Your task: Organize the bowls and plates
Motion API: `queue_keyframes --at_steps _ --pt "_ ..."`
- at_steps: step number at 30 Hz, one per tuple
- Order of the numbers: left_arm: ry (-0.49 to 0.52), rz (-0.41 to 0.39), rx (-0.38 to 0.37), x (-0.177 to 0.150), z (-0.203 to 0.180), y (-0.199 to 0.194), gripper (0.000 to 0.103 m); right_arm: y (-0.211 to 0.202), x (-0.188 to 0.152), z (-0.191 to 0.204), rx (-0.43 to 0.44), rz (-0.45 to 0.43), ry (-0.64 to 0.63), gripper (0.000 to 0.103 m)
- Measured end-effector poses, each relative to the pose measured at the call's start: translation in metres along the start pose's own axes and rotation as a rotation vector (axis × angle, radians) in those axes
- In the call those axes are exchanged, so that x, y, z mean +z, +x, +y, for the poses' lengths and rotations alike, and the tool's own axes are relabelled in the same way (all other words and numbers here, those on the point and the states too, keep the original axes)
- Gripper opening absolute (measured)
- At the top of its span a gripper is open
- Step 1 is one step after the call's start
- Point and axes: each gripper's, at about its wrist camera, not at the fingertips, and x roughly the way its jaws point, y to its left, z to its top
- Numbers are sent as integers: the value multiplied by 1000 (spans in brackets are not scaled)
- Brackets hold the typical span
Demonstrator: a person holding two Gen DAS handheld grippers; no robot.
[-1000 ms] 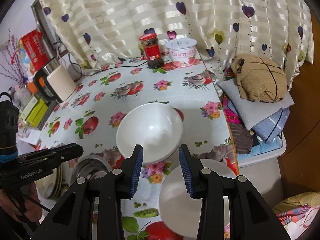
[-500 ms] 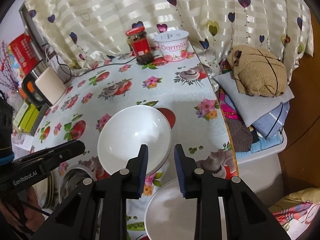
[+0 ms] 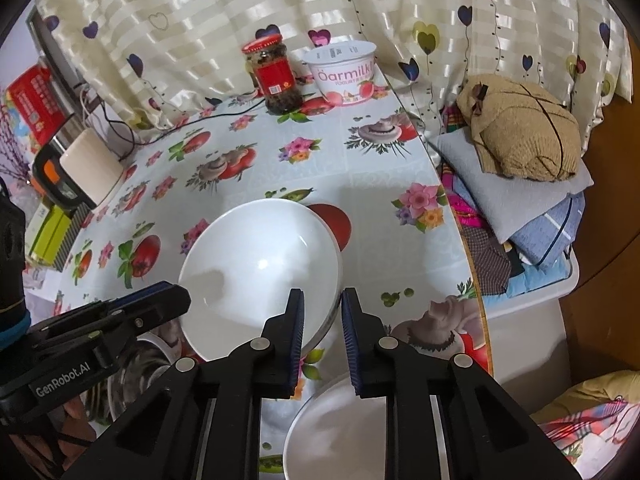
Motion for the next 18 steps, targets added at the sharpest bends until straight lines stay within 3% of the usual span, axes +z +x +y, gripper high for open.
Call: queue_keyframes --at_steps 18 --pt "20 8 0 -1 -1 6 22 6 0 -1 -7 11 2 17"
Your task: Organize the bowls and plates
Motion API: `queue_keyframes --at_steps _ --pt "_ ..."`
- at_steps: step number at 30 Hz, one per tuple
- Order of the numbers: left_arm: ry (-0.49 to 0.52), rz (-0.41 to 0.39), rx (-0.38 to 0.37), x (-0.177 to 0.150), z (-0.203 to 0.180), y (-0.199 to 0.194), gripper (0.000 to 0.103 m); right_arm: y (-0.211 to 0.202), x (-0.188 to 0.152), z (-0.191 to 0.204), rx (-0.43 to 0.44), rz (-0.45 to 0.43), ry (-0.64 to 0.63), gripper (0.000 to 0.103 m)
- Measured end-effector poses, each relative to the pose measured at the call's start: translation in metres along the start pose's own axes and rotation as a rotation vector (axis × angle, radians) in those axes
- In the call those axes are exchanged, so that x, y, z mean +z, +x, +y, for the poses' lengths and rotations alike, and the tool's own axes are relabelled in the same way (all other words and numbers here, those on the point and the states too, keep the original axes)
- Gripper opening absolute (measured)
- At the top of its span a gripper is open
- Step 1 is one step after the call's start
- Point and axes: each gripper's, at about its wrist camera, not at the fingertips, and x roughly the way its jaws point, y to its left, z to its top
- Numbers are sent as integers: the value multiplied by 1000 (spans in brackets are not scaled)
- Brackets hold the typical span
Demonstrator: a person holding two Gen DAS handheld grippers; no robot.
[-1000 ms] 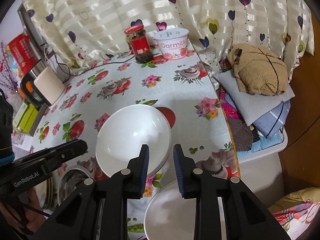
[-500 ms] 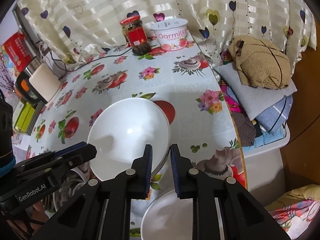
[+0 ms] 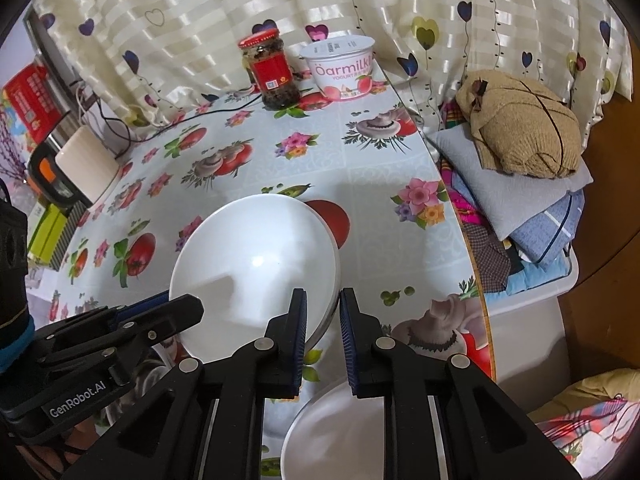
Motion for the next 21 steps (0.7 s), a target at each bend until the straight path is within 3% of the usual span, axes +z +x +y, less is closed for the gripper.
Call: queue_keyframes --at_steps 21 --pt "-19 -57 12 -6 7 -48 22 -38 4 34 23 -58 -47 17"
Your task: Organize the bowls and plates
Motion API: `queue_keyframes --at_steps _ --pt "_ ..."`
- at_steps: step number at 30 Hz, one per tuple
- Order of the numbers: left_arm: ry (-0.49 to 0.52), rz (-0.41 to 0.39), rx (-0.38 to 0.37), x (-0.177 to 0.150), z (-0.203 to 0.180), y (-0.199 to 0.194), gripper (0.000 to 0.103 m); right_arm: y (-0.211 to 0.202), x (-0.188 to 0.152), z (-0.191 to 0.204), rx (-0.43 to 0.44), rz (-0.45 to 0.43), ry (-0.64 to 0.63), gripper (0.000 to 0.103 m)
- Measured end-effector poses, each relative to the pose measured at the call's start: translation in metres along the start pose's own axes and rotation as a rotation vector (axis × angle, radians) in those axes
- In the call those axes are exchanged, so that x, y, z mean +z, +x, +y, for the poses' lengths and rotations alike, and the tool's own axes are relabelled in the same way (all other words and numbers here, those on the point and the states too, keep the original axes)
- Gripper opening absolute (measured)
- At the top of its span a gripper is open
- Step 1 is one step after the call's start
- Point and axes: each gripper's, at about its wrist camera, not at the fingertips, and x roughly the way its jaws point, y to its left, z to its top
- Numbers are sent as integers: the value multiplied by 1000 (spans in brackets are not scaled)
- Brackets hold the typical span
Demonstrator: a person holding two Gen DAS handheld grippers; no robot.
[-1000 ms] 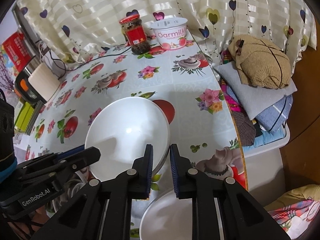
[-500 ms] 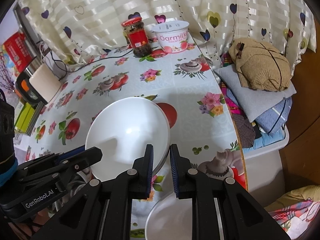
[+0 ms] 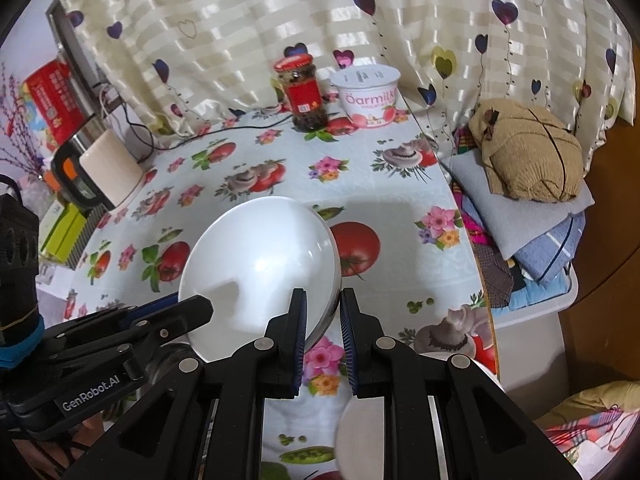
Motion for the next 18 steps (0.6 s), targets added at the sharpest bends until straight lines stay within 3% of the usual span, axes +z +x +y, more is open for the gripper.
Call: queue_keyframes --at_steps 18 --pt "-43 -30 45 -30 28 -52 22 -26 -19 56 45 -9 -66 17"
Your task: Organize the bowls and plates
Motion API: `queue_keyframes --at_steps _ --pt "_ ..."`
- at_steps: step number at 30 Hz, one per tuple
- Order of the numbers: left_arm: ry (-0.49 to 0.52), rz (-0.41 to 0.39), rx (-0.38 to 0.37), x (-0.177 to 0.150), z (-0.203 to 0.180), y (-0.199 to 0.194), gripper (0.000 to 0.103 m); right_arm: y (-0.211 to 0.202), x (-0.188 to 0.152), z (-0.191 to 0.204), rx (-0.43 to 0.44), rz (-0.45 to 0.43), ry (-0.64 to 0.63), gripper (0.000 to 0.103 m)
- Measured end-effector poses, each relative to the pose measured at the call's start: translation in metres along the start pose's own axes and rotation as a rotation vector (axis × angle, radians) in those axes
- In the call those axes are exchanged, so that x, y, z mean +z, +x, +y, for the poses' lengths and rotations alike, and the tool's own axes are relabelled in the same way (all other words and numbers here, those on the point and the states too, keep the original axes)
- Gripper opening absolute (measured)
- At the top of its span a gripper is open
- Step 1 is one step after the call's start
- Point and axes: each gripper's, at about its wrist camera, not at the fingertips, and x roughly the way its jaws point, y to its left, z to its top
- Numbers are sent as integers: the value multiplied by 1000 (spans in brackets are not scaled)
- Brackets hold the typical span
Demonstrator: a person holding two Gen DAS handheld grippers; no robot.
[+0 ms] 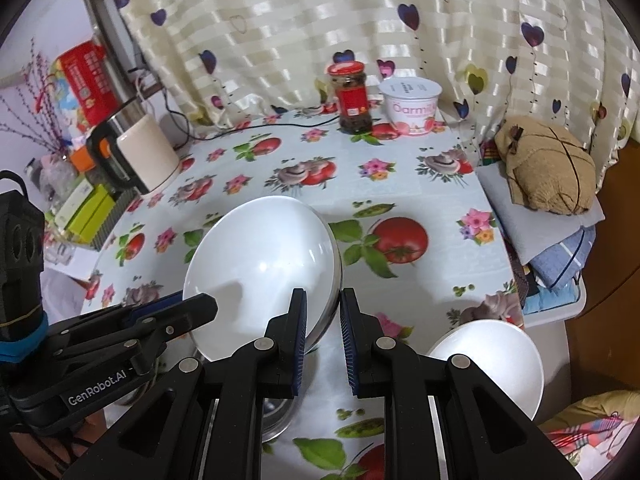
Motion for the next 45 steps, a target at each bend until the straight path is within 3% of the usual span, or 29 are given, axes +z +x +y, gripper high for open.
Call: queue_keyframes --at_steps 19,45 --pt "-40 60 56 -40 26 -8 22 13 -36 30 55 80 -14 17" --pt "-49 117 72 -49 36 12 22 42 -53 26 65 165 -8 18"
